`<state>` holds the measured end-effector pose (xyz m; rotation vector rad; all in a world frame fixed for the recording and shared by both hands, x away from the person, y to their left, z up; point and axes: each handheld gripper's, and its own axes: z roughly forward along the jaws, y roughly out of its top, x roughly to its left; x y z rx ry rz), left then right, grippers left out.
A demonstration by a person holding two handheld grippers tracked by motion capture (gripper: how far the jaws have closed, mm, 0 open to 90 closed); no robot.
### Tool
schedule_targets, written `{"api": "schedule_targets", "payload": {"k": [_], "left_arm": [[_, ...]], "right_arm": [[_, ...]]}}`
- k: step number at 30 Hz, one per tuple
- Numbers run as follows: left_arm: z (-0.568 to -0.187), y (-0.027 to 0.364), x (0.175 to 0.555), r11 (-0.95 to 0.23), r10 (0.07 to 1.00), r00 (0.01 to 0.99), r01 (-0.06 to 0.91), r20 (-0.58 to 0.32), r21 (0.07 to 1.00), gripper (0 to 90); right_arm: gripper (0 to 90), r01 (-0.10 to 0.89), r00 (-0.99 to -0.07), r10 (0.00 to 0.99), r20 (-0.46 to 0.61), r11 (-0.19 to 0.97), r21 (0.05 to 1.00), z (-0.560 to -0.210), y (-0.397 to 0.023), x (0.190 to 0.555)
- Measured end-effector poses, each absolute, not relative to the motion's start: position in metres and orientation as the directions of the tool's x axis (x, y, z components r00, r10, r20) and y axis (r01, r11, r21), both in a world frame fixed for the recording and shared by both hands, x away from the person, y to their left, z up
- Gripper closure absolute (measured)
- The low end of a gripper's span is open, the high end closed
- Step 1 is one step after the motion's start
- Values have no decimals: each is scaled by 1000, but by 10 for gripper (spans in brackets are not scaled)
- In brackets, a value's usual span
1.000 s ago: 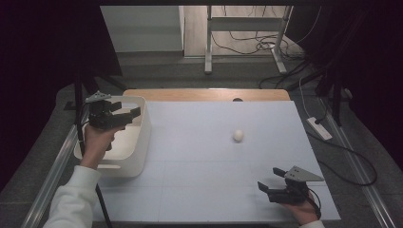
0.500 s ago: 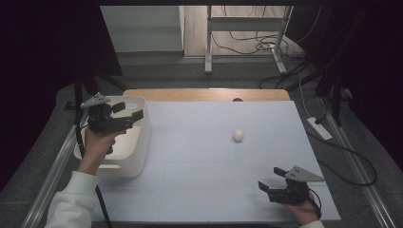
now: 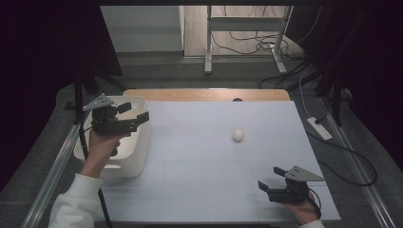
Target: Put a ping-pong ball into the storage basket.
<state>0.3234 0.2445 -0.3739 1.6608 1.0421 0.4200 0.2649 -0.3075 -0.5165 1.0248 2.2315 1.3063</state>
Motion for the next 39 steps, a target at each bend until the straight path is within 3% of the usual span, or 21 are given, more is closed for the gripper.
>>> {"api": "schedule_targets", "payload": {"k": [39], "left_arm": [[-370,183,319,-140,712,677,398,-187,906,110]], "right_arm": [[144,402,-673,738,48,312,861,-516,-307,265]]}}
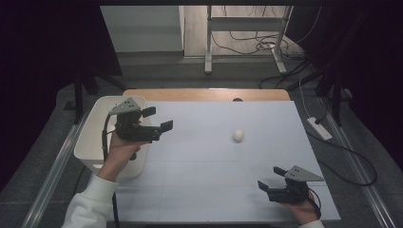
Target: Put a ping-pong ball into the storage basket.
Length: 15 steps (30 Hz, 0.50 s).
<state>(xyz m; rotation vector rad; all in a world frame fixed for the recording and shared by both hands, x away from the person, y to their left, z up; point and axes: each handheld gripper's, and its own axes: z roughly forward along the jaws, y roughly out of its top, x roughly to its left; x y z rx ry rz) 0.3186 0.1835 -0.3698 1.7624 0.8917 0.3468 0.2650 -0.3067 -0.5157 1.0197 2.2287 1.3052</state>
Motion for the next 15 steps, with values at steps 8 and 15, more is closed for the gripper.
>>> {"api": "schedule_targets", "payload": {"k": [8,15], "left_arm": [[-374,165,320,-175,692,700,401,-177,899,110],[-380,156,323,-194,682,709,411,-179,891,110]], "right_arm": [[144,400,-677,734,47,314,861,-515,-306,266],[144,402,-676,735,46,317,859,-515,-307,266]]}}
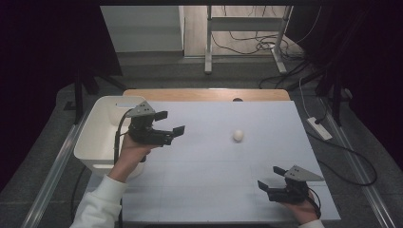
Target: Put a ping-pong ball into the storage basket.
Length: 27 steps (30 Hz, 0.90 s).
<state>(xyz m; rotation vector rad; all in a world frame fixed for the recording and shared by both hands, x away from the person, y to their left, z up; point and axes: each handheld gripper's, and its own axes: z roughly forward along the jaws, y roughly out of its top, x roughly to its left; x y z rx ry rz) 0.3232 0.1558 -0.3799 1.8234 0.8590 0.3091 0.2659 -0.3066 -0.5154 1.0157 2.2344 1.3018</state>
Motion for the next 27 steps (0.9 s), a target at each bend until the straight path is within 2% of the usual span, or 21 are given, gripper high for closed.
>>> {"api": "schedule_targets", "payload": {"k": [27], "left_arm": [[-399,123,332,-257,654,733,447,-186,857,109]], "right_arm": [[143,403,-685,724,78,289,868,-513,-302,269]]}}
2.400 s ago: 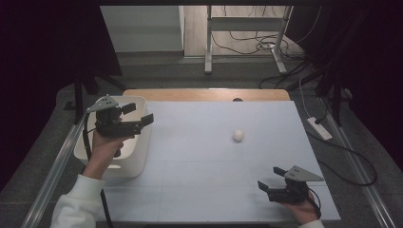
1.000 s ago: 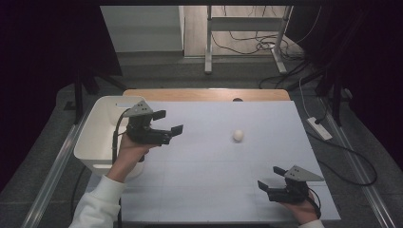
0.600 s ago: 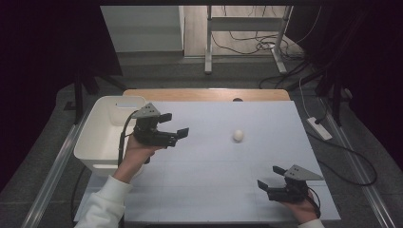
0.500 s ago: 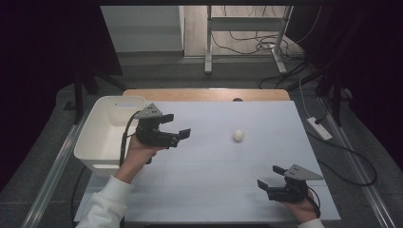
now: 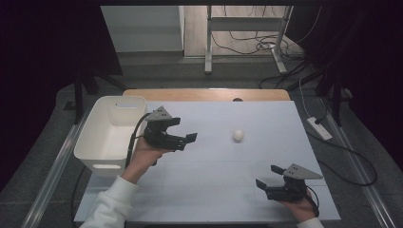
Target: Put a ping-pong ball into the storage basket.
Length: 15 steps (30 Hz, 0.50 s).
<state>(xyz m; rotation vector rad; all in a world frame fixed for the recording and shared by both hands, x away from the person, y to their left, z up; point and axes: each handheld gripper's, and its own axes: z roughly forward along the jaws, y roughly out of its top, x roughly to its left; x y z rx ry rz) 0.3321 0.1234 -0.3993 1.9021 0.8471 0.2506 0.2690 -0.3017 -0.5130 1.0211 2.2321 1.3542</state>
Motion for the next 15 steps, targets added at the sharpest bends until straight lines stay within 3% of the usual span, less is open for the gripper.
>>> {"api": "schedule_targets", "payload": {"k": [15], "left_arm": [[-411,100,341,-285,637,747,455,-188,844,115]], "right_arm": [[144,399,-693,716,81,287,871,-513,-304,268]]}}
